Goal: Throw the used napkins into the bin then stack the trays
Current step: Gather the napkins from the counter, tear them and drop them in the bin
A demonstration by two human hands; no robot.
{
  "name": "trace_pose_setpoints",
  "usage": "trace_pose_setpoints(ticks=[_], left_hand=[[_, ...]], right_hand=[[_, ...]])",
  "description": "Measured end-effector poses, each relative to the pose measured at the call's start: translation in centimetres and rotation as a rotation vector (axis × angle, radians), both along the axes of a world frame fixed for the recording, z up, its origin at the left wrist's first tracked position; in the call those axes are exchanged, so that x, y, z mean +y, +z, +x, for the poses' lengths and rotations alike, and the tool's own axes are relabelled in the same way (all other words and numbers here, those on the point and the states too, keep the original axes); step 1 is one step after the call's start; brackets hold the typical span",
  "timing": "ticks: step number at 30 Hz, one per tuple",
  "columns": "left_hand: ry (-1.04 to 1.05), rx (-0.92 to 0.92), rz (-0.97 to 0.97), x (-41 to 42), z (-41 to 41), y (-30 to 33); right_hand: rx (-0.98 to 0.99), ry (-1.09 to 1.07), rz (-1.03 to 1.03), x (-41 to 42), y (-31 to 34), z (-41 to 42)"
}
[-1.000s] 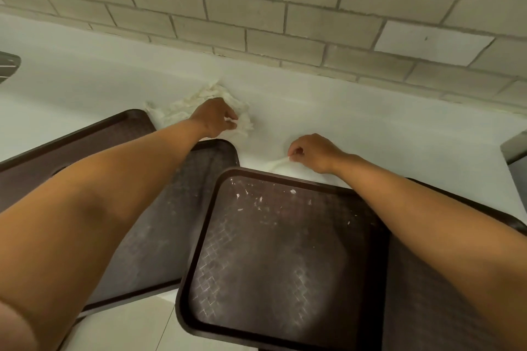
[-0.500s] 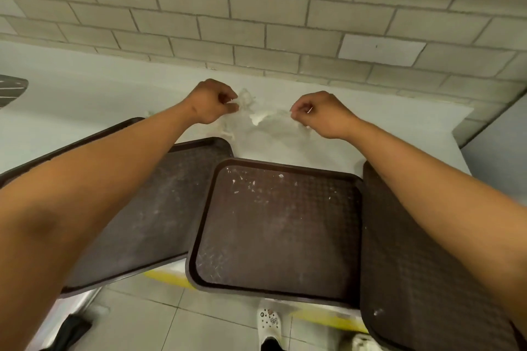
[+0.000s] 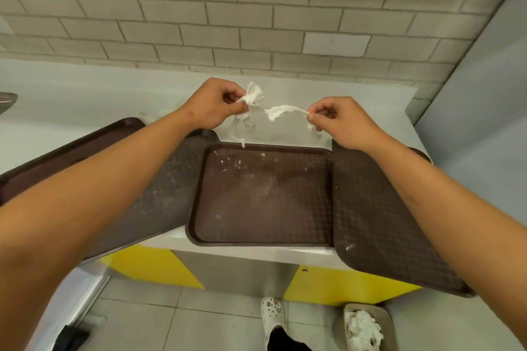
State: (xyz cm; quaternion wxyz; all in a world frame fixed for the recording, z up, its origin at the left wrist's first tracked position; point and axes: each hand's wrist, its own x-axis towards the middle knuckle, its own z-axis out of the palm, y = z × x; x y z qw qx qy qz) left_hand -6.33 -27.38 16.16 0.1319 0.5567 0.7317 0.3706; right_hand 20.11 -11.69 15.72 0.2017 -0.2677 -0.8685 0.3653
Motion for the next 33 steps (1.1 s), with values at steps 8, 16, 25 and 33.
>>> trace_pose_setpoints(ticks=[8,16,25,33], left_hand=[[-0.140,-0.172,-0.004,-0.5,7.7,-0.6],[-0.224,-0.454,-0.047,0.0,17.2,-3.2],[-0.222,-0.587,-0.124,0.1,28.9,-7.2],[-0.183,-0.681,-0.185,-1.5,39.0,-12.5]], right_hand=[[-0.026,-0.085,0.018,-2.6,-0.8,8.5],[-0.036,-0.144,-0.055,-4.3,-3.6,17.8],[0.013,-0.175,-0.205,-5.8,-7.8,27.9],[0.057,-0.230,-0.378,-8.0,-12.4,36.8]])
